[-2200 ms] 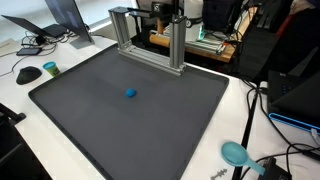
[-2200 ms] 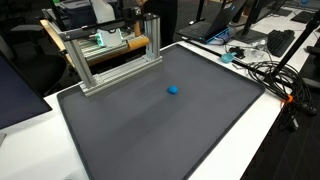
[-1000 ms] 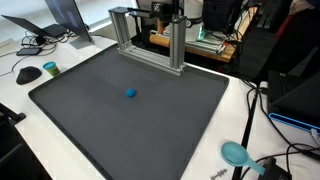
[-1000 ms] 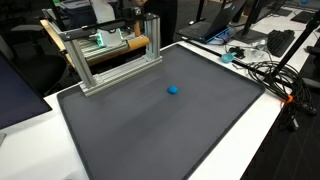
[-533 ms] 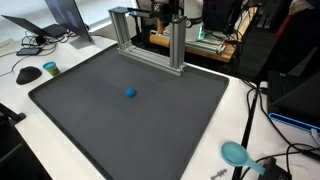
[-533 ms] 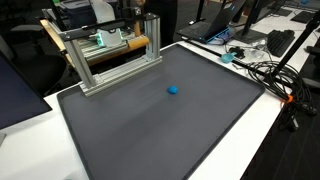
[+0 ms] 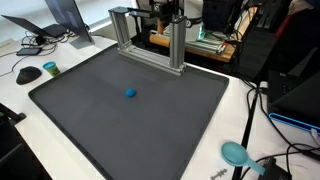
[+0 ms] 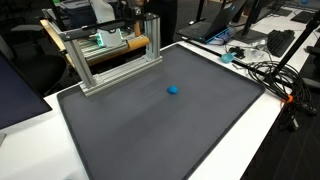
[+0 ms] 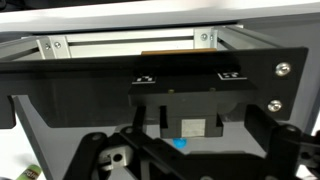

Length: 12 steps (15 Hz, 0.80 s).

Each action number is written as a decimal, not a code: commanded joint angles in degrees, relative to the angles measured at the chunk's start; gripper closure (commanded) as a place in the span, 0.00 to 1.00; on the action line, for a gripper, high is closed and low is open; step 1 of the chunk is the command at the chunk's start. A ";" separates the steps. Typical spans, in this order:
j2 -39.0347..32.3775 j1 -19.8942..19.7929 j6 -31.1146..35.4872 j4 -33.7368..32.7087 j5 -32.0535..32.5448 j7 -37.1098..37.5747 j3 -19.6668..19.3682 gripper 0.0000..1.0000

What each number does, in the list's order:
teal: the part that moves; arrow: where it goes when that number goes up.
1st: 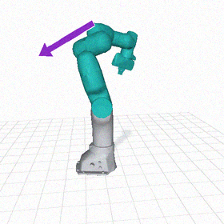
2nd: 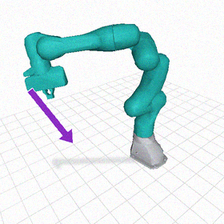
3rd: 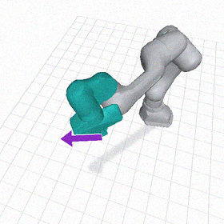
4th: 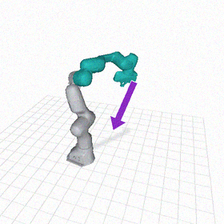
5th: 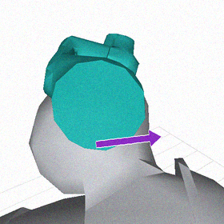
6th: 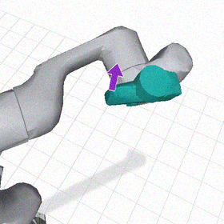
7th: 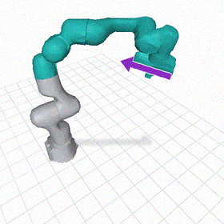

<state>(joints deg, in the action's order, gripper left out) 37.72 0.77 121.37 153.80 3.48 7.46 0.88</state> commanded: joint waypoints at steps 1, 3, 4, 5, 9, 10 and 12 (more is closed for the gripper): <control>-0.27 -0.70 0.95 0.59 -0.49 -2.29 -0.53 0.01; -0.36 -0.64 0.79 0.70 -0.59 -2.90 -0.79 0.08; -0.43 -0.63 0.76 0.73 -0.57 -3.20 -0.87 0.18; -0.50 -0.64 0.83 0.74 -0.56 -3.36 -0.93 0.20; -0.95 -0.73 0.52 0.44 -0.36 -3.64 -0.88 0.52; -1.08 -0.78 0.46 0.36 -0.23 -3.72 -0.89 0.60; -1.24 -0.68 0.21 0.22 -0.25 -4.04 -0.88 0.59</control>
<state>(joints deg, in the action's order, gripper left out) 37.27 0.61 121.43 154.22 3.58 5.12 0.09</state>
